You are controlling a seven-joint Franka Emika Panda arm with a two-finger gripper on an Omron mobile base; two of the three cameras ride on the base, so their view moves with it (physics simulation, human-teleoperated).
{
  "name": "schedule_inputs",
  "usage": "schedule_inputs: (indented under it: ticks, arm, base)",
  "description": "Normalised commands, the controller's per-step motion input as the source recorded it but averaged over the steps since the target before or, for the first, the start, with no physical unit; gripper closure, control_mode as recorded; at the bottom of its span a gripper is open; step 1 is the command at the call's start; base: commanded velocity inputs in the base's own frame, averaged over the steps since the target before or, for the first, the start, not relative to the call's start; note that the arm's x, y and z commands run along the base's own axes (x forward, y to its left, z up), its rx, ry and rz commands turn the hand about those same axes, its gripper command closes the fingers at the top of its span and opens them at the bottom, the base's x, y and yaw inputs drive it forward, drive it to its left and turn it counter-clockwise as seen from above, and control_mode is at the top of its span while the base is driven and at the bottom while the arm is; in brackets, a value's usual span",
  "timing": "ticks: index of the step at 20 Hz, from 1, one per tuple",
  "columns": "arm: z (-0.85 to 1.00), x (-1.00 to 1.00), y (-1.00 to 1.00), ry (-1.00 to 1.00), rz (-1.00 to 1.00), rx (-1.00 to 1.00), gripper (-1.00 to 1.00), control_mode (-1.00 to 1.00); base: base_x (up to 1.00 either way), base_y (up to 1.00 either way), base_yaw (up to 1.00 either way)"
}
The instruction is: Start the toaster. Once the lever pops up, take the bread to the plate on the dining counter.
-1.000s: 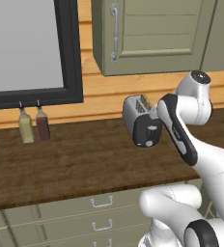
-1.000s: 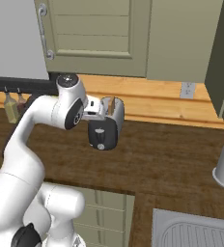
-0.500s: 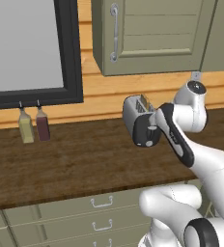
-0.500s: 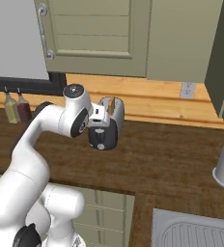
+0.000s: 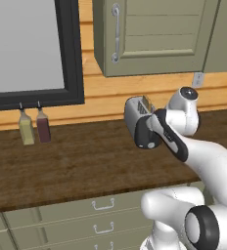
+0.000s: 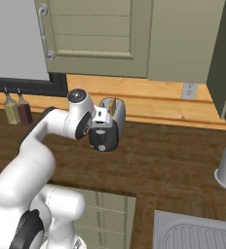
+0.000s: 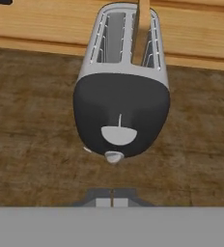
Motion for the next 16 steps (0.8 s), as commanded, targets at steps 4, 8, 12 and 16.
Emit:
schedule_inputs:
  ticks: [4,8,12,16]
  arm:
    - [-0.29,0.2,0.0,0.0,0.0,-0.02,1.0,-1.0]
    - [-0.25,0.19,0.0,0.0,0.0,0.0,1.0,-1.0]
    - [-0.16,0.29,0.0,0.0,0.0,0.0,1.0,-1.0]
    - [-0.18,0.27,0.0,0.0,0.0,0.0,1.0,-1.0]
  base:
    - [0.0,0.0,0.0]
    - [0.0,0.0,0.0]
    - [0.0,0.0,0.0]
    - [0.0,0.0,0.0]
